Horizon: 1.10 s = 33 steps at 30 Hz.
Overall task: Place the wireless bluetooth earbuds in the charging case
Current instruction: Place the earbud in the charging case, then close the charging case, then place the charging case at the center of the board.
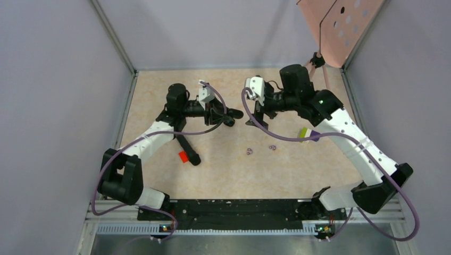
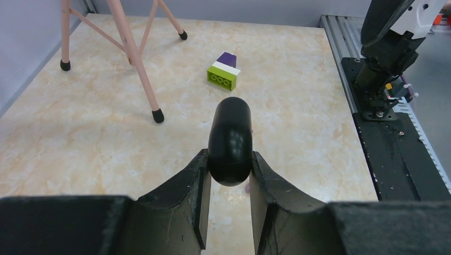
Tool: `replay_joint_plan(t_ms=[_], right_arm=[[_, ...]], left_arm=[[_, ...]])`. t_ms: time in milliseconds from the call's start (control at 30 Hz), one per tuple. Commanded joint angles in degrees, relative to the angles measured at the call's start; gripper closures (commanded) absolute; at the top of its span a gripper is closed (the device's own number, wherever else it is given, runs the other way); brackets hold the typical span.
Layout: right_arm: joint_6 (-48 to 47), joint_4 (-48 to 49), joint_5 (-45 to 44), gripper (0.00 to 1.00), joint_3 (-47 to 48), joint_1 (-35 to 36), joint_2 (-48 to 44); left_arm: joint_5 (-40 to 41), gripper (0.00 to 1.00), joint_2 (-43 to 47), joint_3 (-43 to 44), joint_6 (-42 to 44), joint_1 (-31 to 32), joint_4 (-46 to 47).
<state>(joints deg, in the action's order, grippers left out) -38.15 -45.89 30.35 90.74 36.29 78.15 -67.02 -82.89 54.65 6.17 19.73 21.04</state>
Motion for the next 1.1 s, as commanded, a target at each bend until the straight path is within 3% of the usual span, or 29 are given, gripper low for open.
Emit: replay_joint_plan(t_ms=[0, 133, 200, 400, 533, 733, 867, 900, 933, 967, 1067], right_arm=[[-0.5, 8.6, 1.3, 0.02, -4.0, -0.1, 2.4], [0.7, 13.0, -1.8, 0.06, -8.0, -0.2, 3.7], [3.6, 15.0, -2.7, 0.07, -11.9, -1.1, 3.0], [9.8, 15.5, -7.9, 0.08, -23.3, -3.4, -1.5], [11.7, 16.5, -12.9, 0.10, -29.3, -3.6, -4.0], [15.5, 18.6, -13.3, 0.11, -31.9, -4.7, -5.0], [14.1, 19.2, -14.7, 0.11, -31.3, -4.7, -4.7], [13.6, 19.2, -15.1, 0.11, -31.1, -4.7, -4.5], [13.2, 19.2, -15.3, 0.11, -30.9, -4.7, -4.2], [13.0, 19.2, -15.5, 0.11, -30.7, -4.7, -4.0], [12.7, 19.4, -15.7, 0.11, -30.3, -5.0, -3.6]], left_arm=[[-0.7, 1.00, 3.1, 2.4, 2.0, 0.3, -0.3], [5.7, 1.00, 2.4, 4.1, 0.2, 0.3, -6.4], [14.0, 1.00, 1.9, 5.1, -1.1, 0.0, -13.6], [38.0, 1.00, -3.0, 6.2, -17.1, -2.7, -33.7], [31.9, 1.00, -15.0, 13.4, -16.1, -5.4, -46.9], [25.6, 0.96, -28.9, 23.0, -15.7, -6.0, -53.9], [26.3, 0.80, -31.5, 24.0, -16.9, -5.9, -53.8], [27.2, 0.72, -31.4, 24.2, -16.8, -5.9, -54.2], [28.3, 0.52, -30.8, 24.4, -16.5, -6.0, -54.5], [29.3, 0.44, -30.0, 24.5, -15.9, -6.0, -55.0], [34.1, 0.37, -25.8, 25.4, -12.9, -6.5, -59.4]])
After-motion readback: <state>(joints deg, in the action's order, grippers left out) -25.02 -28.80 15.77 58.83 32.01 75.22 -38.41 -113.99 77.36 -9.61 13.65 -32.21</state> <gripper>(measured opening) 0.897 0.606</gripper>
